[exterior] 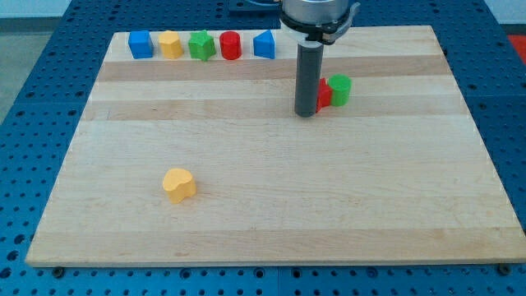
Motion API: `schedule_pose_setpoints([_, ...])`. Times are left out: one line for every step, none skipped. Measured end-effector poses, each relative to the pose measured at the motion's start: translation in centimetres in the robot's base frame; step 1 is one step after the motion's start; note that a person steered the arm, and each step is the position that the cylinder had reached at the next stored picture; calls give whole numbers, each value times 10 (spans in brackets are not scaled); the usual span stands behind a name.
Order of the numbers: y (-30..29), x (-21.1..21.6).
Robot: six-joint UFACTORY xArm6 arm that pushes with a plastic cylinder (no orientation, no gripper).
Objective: Move the red star towards right side of blue triangle
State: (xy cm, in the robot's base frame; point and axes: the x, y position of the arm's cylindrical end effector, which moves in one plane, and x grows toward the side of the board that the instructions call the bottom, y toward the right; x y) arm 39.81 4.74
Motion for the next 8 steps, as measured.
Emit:
schedule_pose_setpoints([3,5])
schedule_pose_setpoints([22,5])
schedule_pose_setpoints([44,-2])
schedule_pose_setpoints([43,-27])
schedule_pose_setpoints([28,-45])
schedule_pose_setpoints([10,-51])
schedule_pose_setpoints([-8,-51])
schedule_pose_setpoints([-10,-55])
